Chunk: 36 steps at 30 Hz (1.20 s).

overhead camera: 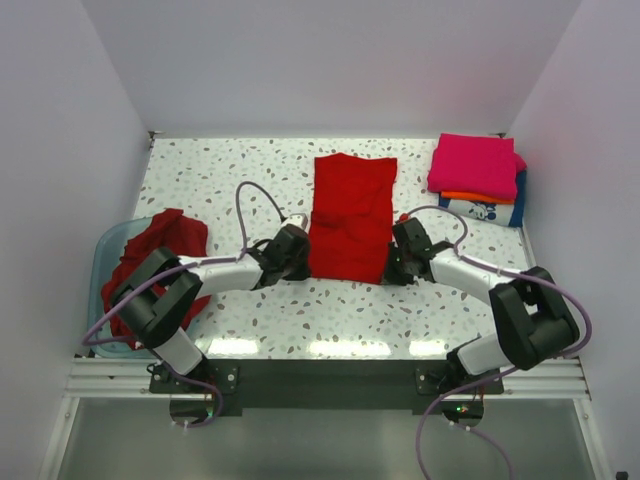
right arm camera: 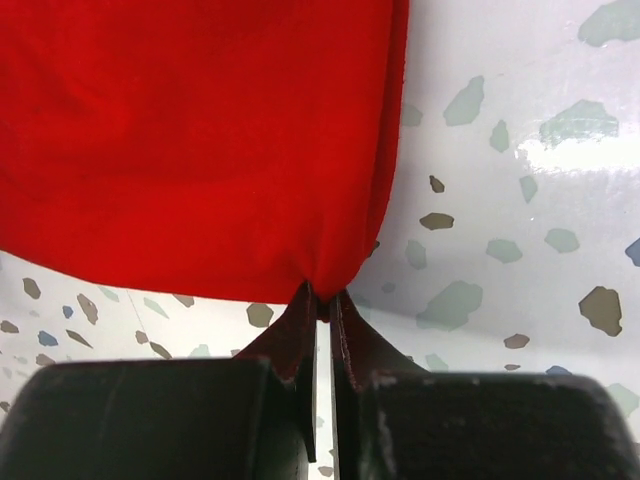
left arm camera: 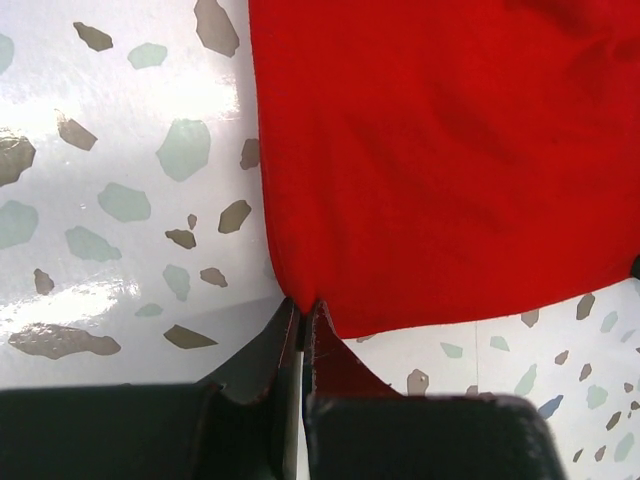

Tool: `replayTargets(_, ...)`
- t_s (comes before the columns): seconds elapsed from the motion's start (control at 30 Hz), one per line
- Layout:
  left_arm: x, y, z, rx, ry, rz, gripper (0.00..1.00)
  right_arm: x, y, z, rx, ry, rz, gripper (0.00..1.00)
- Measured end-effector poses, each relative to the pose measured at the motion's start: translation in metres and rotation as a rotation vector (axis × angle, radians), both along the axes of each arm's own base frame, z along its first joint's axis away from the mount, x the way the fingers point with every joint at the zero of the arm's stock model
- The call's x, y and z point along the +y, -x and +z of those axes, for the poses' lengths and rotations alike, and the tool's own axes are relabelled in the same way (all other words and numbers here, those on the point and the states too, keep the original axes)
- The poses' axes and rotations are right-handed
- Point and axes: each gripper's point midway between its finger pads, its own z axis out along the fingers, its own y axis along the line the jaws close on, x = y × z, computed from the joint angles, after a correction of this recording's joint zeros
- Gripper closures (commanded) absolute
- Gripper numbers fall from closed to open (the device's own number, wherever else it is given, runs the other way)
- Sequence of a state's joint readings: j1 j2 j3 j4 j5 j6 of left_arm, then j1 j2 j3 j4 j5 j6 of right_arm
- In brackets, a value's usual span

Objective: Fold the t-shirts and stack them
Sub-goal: Fold the tshirt

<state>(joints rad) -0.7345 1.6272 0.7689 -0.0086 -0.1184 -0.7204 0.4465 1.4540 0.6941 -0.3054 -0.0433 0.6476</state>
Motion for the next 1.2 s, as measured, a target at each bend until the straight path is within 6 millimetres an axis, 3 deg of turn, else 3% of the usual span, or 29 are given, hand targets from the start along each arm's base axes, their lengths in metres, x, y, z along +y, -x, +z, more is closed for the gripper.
replayTargets(0.2, 0.001, 0.011, 0.007, -0.012, -0.014, -0.022, 1.0, 0.001, 0.011, 0.008, -0.001, 0.012, 0.025, 1.0)
replayTargets(0.43, 0.001, 0.036, 0.049, -0.081, 0.049, -0.064, 1.0, -0.001, 0.028, 0.043, -0.07, 0.002, 0.055, 1.0)
replayTargets(0.6, 0.008, 0.06, 0.063, -0.091, 0.085, -0.082, 1.0, -0.002, 0.055, 0.052, -0.071, 0.002, 0.098, 1.0)
replayTargets(0.83, 0.001, 0.107, 0.07, -0.072, 0.093, -0.155, 1.0, -0.005, 0.096, 0.065, -0.062, 0.017, 0.153, 1.0)
replayTargets(1.07, 0.001, 0.136, 0.099, -0.093, 0.188, -0.172, 1.0, -0.017, 0.123, 0.085, -0.075, -0.018, 0.148, 1.0)
replayTargets(1.2, -0.003, 0.152, 0.103, -0.086, 0.206, -0.209, 1.0, -0.023, 0.134, 0.097, -0.078, -0.034, 0.147, 1.0)
